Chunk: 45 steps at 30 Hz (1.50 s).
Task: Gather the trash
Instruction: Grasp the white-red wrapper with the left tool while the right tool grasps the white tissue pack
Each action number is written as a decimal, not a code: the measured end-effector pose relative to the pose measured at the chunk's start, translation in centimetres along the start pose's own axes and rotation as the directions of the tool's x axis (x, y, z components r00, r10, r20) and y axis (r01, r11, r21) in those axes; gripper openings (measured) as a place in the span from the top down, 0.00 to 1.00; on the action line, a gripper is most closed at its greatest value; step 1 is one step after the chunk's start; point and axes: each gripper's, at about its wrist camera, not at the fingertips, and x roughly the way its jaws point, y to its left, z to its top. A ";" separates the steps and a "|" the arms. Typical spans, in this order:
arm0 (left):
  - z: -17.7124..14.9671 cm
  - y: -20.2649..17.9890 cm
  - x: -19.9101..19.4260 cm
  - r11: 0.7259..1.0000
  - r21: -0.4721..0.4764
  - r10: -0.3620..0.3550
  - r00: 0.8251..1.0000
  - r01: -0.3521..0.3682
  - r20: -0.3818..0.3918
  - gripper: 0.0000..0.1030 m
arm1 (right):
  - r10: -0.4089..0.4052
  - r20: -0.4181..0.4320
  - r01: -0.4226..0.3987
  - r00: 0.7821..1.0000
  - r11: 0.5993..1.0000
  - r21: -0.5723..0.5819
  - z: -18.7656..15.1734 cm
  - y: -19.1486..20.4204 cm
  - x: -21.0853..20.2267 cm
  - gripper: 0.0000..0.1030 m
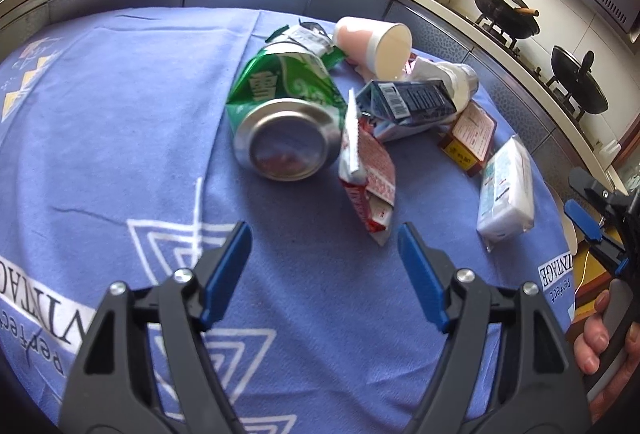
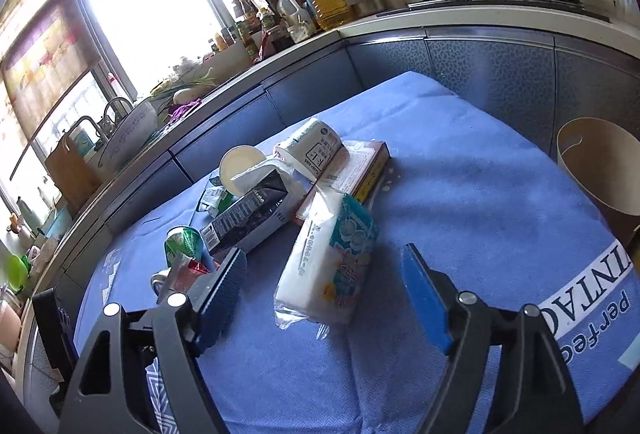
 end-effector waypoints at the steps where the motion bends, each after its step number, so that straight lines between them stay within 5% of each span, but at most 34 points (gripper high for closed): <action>1: 0.1 0.1 0.2 1.000 -0.007 -0.004 1.000 0.004 -0.004 0.30 | 0.000 -0.005 0.000 1.000 1.000 -0.002 0.0 0.2 0.3 0.24; 20: 1.9 -2.1 2.9 0.994 -0.044 -0.104 0.994 0.102 -0.031 0.33 | -0.055 -0.149 0.066 0.987 0.996 0.068 0.2 -0.9 6.8 0.21; 25: 2.4 -1.9 4.2 0.993 -0.068 -0.095 0.994 0.092 -0.048 0.63 | -0.011 -0.166 0.031 0.986 0.993 0.116 -0.1 -1.9 7.4 0.21; 26: 2.4 -1.7 4.5 0.993 -0.076 -0.097 0.994 0.093 -0.056 0.77 | 0.014 -0.165 0.005 0.986 0.993 0.115 -0.2 -2.1 7.3 0.25; 27: 2.3 -1.5 4.6 0.991 -0.085 -0.105 0.993 0.099 -0.062 0.88 | 0.044 -0.164 -0.027 0.985 0.994 0.105 -0.2 -2.0 7.2 0.41; 31: 1.7 -1.0 3.7 0.991 -0.083 -0.107 0.993 0.103 -0.049 0.93 | 0.087 -0.153 -0.080 0.984 0.995 0.056 -0.1 -1.4 5.8 0.60; 35: 0.7 -0.9 1.9 0.990 -0.061 -0.126 0.991 0.124 -0.041 0.93 | 0.213 -0.179 -0.203 0.961 0.976 0.074 -0.7 -0.8 4.2 0.63; 39: -0.7 -0.7 -0.2 0.987 -0.034 -0.158 0.987 0.156 -0.043 0.93 | 0.352 -0.242 -0.332 0.904 0.936 0.120 -1.7 -0.7 3.4 0.63; 43: -2.3 0.4 -1.7 0.988 -0.028 -0.155 0.986 0.153 -0.059 0.93 | 0.391 -0.302 -0.350 0.869 0.919 0.183 -3.2 -1.7 3.7 0.63; 45: -3.0 1.2 -2.1 0.989 -0.038 -0.145 0.987 0.142 -0.073 0.93 | 0.397 -0.292 -0.344 0.870 0.914 0.216 -3.5 -2.5 3.6 0.62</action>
